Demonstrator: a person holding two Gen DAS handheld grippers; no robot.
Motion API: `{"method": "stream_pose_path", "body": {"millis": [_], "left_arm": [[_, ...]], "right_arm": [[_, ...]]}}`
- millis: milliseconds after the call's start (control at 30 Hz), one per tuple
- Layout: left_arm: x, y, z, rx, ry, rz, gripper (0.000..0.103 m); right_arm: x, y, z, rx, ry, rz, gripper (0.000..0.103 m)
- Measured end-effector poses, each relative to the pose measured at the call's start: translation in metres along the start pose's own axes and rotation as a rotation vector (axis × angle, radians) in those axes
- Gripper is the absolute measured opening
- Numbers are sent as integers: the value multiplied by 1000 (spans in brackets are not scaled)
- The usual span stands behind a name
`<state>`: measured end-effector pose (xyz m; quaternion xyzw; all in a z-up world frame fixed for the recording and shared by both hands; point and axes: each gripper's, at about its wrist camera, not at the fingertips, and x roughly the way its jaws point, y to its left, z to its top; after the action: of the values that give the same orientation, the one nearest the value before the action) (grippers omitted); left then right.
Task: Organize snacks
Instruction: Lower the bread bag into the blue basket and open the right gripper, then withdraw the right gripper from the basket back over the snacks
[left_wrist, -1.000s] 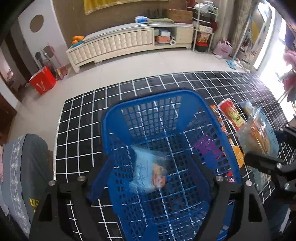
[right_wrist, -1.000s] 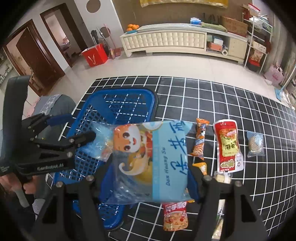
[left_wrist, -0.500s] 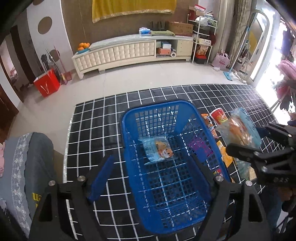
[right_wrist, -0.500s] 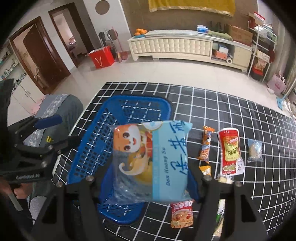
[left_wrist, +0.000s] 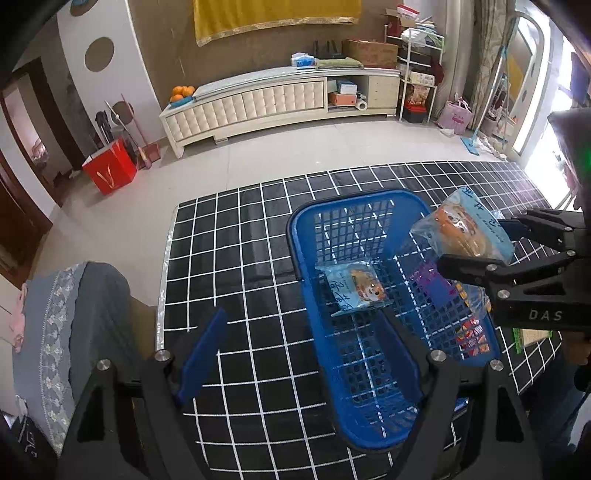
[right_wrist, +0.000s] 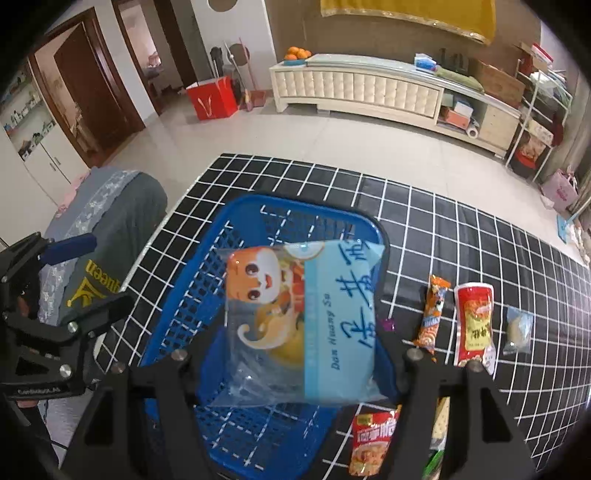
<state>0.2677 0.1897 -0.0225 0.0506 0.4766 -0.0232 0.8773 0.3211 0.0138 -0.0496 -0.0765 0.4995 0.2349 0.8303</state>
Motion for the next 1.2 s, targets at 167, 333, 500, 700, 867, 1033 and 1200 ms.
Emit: {"method": "stream_pose_path", "body": {"millis": [167,333,500,700,867,1033,1200], "left_arm": [[17,6,2,-15,12,-7,80],[33,10,6,-32,21,-19,80],[41,9,9,-32,21,-12,80],[40,11,11,-65,1,-6,80],[25,-3,8,-47,-20,13,84],[0,-22,3,-56,-32,-22,84],[-23,-50,-3,-27,-61,-33,84]], "right_arm": [[21,3,11,-23,38,-28,71],[40,2,21,-51,60,-87,71],[51,-4,29,-47,57,-152,73],[33,-11,26,-44,10,-169,93],[2,-18,16,-10,-25,-148,93],[-32,-28,-3,10,-56,-139,93],[-63,-43,-24,39,-82,-150,93]]}}
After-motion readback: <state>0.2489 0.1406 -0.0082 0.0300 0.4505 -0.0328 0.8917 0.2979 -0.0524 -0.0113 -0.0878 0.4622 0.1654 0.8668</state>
